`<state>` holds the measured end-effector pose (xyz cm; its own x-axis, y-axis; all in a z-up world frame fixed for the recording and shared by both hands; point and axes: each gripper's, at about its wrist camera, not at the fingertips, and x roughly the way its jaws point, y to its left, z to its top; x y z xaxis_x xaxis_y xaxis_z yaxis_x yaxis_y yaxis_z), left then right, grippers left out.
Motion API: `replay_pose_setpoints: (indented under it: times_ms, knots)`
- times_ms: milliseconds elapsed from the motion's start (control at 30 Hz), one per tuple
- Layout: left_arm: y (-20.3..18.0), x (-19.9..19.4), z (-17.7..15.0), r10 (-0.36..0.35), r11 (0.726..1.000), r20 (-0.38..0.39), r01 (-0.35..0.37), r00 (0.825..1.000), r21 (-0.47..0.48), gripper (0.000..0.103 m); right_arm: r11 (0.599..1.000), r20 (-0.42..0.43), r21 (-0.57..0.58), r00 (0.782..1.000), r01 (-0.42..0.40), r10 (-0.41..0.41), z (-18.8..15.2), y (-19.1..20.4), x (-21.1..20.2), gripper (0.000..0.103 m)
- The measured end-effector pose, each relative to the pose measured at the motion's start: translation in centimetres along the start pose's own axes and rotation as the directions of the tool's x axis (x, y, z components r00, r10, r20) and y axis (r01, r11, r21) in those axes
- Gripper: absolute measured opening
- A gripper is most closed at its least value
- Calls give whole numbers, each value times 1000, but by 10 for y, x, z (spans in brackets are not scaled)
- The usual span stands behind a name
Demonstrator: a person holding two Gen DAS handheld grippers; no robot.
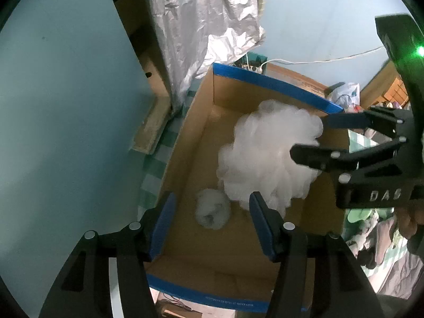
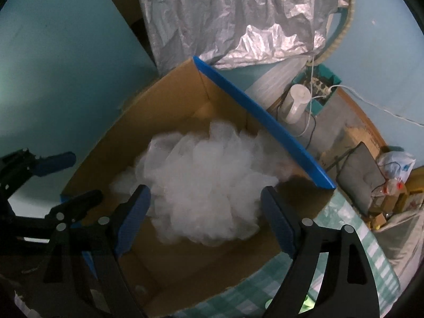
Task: Organize soft objects
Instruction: 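Open both grippers to drop the puffer and grey sock into the box, then grasp the green mesh scrubber with the right gripper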
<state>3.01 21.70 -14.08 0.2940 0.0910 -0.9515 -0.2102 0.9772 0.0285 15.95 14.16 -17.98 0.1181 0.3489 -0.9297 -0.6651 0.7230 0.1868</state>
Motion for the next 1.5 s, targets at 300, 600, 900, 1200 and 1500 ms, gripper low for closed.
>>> replay_pose_setpoints:
  times_ms: [300,600,900,1200,1500]
  knots:
    - [2,-20,-6,-3,1000,29,3,1000,-5,59,1000,38,18,999,-1,0,2,-2,-26,85]
    - [-14,-41,-9,-20,1000,56,19,998,16,60,1000,68,9,997,18,-19,-13,-6,-59,85]
    - [-42,-63,-14,-52,997,76,47,996,64,60,998,103,47,994,33,-38,-41,-23,-98,85]
    - [-72,-85,-16,-60,991,108,47,992,122,60,993,133,101,989,56,-69,-75,-49,-133,85]
    - [-113,-91,-18,-91,976,106,67,990,205,61,982,149,180,986,54,-81,-117,-77,-154,85]
